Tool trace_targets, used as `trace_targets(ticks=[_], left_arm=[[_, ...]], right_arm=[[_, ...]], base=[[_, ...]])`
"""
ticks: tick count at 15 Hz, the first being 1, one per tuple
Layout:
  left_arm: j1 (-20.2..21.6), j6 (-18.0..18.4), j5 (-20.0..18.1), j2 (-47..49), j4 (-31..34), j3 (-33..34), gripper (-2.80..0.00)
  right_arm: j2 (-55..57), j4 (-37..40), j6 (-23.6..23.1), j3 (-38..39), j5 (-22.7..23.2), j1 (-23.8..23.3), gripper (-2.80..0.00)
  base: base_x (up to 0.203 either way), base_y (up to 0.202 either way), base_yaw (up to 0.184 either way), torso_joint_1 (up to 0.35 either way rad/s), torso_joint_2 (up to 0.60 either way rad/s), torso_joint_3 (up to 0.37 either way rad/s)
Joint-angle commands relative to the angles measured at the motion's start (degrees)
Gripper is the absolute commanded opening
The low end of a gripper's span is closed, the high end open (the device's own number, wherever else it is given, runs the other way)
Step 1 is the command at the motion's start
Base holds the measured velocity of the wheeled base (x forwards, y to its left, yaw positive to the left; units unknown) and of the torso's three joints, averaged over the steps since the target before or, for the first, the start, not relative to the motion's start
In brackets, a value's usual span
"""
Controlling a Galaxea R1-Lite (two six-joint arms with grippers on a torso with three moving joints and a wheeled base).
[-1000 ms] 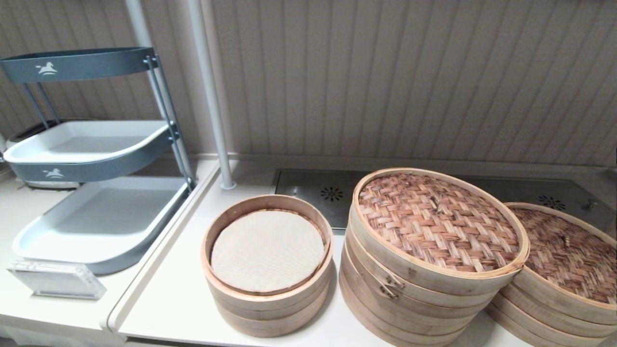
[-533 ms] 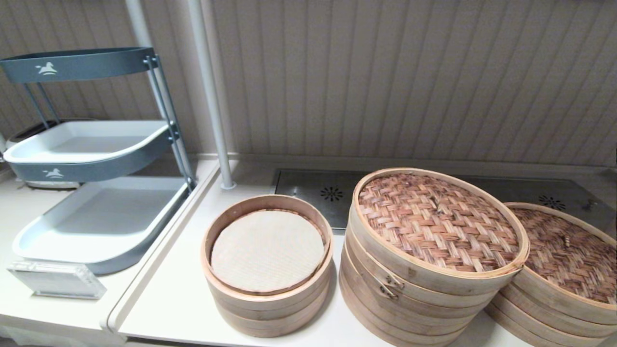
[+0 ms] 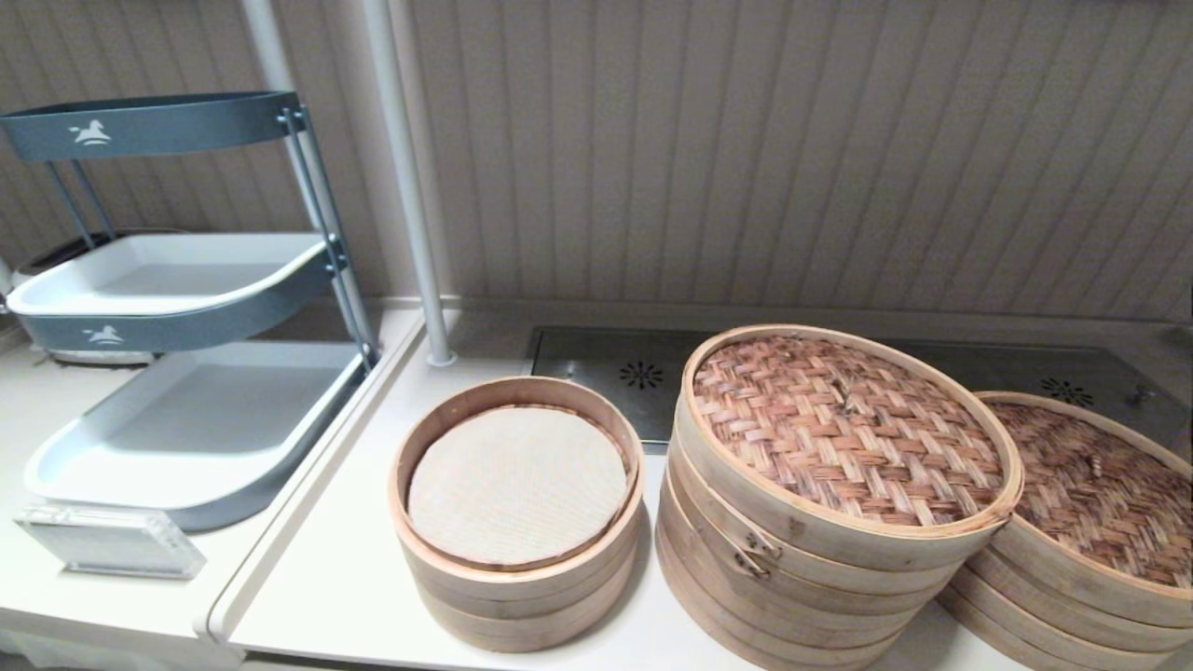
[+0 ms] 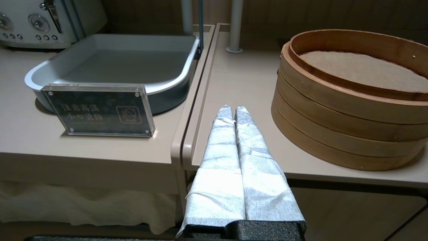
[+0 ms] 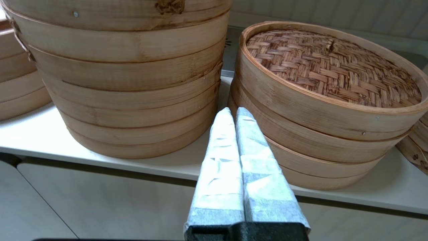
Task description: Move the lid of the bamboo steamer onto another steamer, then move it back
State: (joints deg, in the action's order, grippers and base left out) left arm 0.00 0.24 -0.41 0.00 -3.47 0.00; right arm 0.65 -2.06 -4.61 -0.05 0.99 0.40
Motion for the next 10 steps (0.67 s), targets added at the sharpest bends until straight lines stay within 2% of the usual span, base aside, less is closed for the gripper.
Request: trace_targets(ticks=[1,10], left_arm=[[0.0,0.02,0.03,-0.12,-0.05,1.41,-2.8],[0.09,0.02,0.05,-0.09,-0.05,1.41,-2.8]], right_arm=[[-0.47,0.13,0.96,1.46,-0.18,0.04,-2.8],[-0.47,0.13,2.24,1.46,-0.64,0.04,-2.8]], base=[[0.0,0.0,0.0,0.0,0.0,0.0],[0.0,0.0,0.0,0.0,0.0,0.0]])
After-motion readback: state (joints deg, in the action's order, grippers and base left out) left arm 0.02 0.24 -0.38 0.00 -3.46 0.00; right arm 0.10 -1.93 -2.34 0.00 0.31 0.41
